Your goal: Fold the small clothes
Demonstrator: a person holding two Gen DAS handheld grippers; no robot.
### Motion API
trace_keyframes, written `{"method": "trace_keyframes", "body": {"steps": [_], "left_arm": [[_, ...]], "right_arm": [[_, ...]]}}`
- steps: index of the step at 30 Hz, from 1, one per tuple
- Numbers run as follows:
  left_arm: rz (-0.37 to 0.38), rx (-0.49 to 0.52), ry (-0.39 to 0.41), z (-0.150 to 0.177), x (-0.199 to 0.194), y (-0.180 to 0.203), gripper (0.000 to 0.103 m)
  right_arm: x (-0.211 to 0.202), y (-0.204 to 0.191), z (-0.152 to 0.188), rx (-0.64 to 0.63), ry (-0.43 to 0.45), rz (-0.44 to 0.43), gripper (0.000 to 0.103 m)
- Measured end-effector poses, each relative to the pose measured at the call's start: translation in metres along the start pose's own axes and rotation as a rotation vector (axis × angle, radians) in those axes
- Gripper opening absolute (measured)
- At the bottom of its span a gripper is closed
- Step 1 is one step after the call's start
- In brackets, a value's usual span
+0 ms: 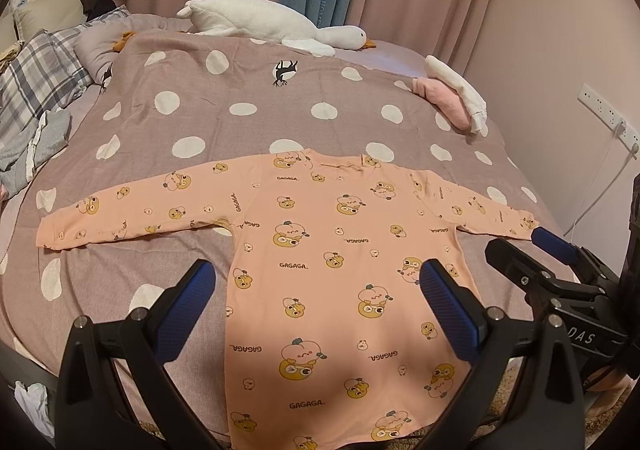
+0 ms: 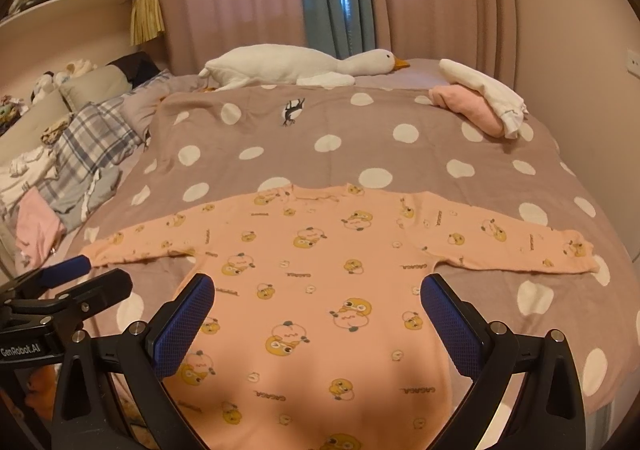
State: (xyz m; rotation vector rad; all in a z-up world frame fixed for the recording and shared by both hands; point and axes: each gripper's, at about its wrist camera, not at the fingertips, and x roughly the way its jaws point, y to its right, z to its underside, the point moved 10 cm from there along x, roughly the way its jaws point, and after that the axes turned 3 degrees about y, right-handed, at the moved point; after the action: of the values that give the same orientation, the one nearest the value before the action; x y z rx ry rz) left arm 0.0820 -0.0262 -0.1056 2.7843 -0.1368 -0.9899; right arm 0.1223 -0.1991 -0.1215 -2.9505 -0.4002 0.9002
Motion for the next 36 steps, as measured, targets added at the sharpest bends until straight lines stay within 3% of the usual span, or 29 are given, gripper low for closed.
{"method": "trace_keyframes", "body": {"steps": [24, 36], "left_arm": [[-0.005, -0.042, -0.017, -0.003, 0.002, -0.011, 0.102], [-0.011, -0.085, -0.027, -0.010, 0.010, -0.023, 0.102]], "right_arm": [[0.005, -0.011, -0.002, 0.005, 0.004, -0.021, 0.102], [0.010, 0.012, -0.015, 0.057, 0.008, -0.029, 0.102]]}}
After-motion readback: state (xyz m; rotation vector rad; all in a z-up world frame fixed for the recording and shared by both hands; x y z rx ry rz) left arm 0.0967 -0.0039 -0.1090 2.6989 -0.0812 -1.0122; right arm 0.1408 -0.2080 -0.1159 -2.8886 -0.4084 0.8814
